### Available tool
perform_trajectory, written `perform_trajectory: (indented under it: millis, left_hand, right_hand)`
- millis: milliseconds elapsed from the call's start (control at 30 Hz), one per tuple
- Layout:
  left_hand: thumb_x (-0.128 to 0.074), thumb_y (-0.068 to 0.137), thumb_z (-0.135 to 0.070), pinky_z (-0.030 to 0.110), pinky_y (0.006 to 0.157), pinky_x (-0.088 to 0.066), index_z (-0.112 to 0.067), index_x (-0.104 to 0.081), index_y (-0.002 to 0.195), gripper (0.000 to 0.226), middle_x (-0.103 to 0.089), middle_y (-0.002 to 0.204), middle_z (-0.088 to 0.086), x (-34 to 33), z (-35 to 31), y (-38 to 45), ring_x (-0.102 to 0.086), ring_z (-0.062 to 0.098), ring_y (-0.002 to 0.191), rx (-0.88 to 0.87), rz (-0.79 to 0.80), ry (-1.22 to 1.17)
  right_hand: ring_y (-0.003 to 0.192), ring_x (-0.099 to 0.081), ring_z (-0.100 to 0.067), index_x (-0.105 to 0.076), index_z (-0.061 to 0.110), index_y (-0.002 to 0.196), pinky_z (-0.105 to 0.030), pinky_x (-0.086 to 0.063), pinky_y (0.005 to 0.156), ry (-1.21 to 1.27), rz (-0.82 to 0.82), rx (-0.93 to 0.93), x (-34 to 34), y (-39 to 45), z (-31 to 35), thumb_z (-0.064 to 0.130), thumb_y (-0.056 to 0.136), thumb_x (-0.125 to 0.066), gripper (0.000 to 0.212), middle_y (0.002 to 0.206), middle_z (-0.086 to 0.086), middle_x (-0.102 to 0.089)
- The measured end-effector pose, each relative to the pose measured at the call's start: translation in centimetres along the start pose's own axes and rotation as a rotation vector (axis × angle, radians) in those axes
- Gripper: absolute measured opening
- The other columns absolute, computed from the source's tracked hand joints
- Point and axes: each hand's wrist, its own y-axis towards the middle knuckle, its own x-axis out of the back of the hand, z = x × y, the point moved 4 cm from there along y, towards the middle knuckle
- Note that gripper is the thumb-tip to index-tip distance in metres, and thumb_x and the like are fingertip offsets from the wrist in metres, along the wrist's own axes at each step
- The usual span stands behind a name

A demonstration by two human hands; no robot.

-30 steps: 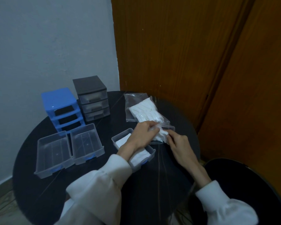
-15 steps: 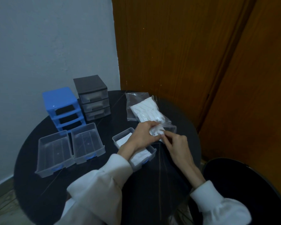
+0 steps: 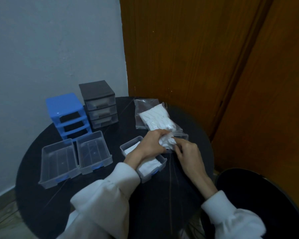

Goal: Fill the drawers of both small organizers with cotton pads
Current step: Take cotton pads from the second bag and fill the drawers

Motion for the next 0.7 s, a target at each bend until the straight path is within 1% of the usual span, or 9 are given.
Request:
perform_trajectory:
  millis: [100,200,233,333,400,467,567,633,700]
  left_hand:
    - [-0.067,0.074,0.003,0.005,0.074,-0.033,-0.013,-0.053,0.131,0.060,-0.060,0.123,0.005,0.0,0.1,-0.1,-0.050,0.006,0.099,-0.003,-0.006,0.003]
    - [-0.067,0.075,0.002,0.004,0.074,-0.032,-0.015,-0.052,0.132,0.061,-0.058,0.125,0.003,0.1,0.2,0.0,-0.049,0.005,0.101,-0.012,-0.006,-0.012]
    - [-0.067,0.076,0.000,0.004,0.075,-0.031,-0.016,-0.051,0.133,0.062,-0.057,0.126,0.002,0.1,0.3,0.0,-0.049,0.006,0.103,-0.014,-0.004,-0.009]
    - [-0.070,0.077,-0.004,0.005,0.084,-0.031,-0.020,-0.044,0.139,0.069,-0.049,0.138,0.000,0.2,0.5,-0.2,-0.048,0.012,0.121,-0.028,-0.009,-0.011]
    - [-0.070,0.077,-0.005,0.007,0.093,-0.031,-0.020,-0.041,0.141,0.071,-0.045,0.142,-0.001,0.5,0.5,-0.5,-0.044,0.012,0.127,-0.039,-0.022,-0.054]
    - [-0.068,0.079,-0.006,0.007,0.099,-0.026,-0.020,-0.041,0.141,0.069,-0.042,0.144,-0.001,1.2,0.5,-1.0,-0.040,0.010,0.130,-0.067,-0.069,-0.057]
    - [-0.059,0.086,-0.004,0.008,0.093,-0.032,-0.021,-0.045,0.137,0.055,-0.048,0.138,-0.001,3.0,1.4,-2.2,-0.045,0.004,0.120,-0.057,-0.178,-0.046]
    - [-0.055,0.089,-0.003,0.012,0.093,-0.035,-0.020,-0.052,0.131,0.046,-0.052,0.134,-0.001,4.5,2.7,-3.2,-0.048,0.002,0.116,-0.021,-0.233,-0.023]
    - [-0.055,0.089,-0.003,0.014,0.092,-0.036,-0.018,-0.056,0.127,0.040,-0.057,0.128,-0.001,6.0,4.1,-4.1,-0.050,0.002,0.111,0.022,-0.262,0.038]
  right_hand:
    - [0.086,-0.065,-0.020,-0.066,0.013,0.107,-0.032,-0.050,0.071,0.024,-0.019,-0.003,1.0,-0.1,-0.3,0.005,0.090,-0.054,0.022,0.098,-0.006,-0.069]
    - [0.095,-0.062,-0.014,-0.063,0.013,0.114,-0.027,-0.049,0.081,0.071,-0.009,0.011,2.2,-0.2,-0.3,0.003,0.092,-0.050,0.028,0.110,-0.002,-0.066]
    - [0.095,-0.061,-0.011,-0.062,0.013,0.115,-0.024,-0.048,0.082,0.089,-0.008,0.009,2.7,-0.2,-0.3,0.003,0.093,-0.048,0.028,0.110,-0.001,-0.065]
    - [0.082,-0.060,-0.004,-0.056,0.015,0.110,-0.021,-0.048,0.072,0.202,-0.038,-0.008,4.1,-0.4,0.1,0.006,0.095,-0.045,0.021,0.096,0.003,-0.063]
    - [0.080,-0.059,0.000,-0.053,0.018,0.106,-0.016,-0.047,0.067,0.277,-0.072,-0.003,4.8,-0.4,0.6,0.008,0.096,-0.046,0.015,0.087,0.010,-0.060]
    - [0.078,-0.058,0.002,-0.054,0.019,0.101,-0.012,-0.044,0.063,0.307,-0.098,0.022,5.2,-0.1,1.2,0.009,0.095,-0.048,0.013,0.083,0.013,-0.059]
    - [0.079,-0.059,-0.002,-0.058,0.019,0.099,-0.014,-0.046,0.064,0.320,-0.111,0.035,5.2,0.5,2.2,0.010,0.094,-0.051,0.012,0.087,0.009,-0.060]
    - [0.081,-0.058,-0.003,-0.061,0.016,0.101,-0.016,-0.046,0.066,0.343,-0.112,0.008,4.7,1.1,2.7,0.011,0.092,-0.054,0.012,0.093,0.004,-0.061]
    - [0.082,-0.059,-0.005,-0.062,0.013,0.104,-0.014,-0.045,0.066,0.403,-0.075,-0.049,3.8,1.6,3.2,0.013,0.091,-0.056,0.014,0.097,0.002,-0.062]
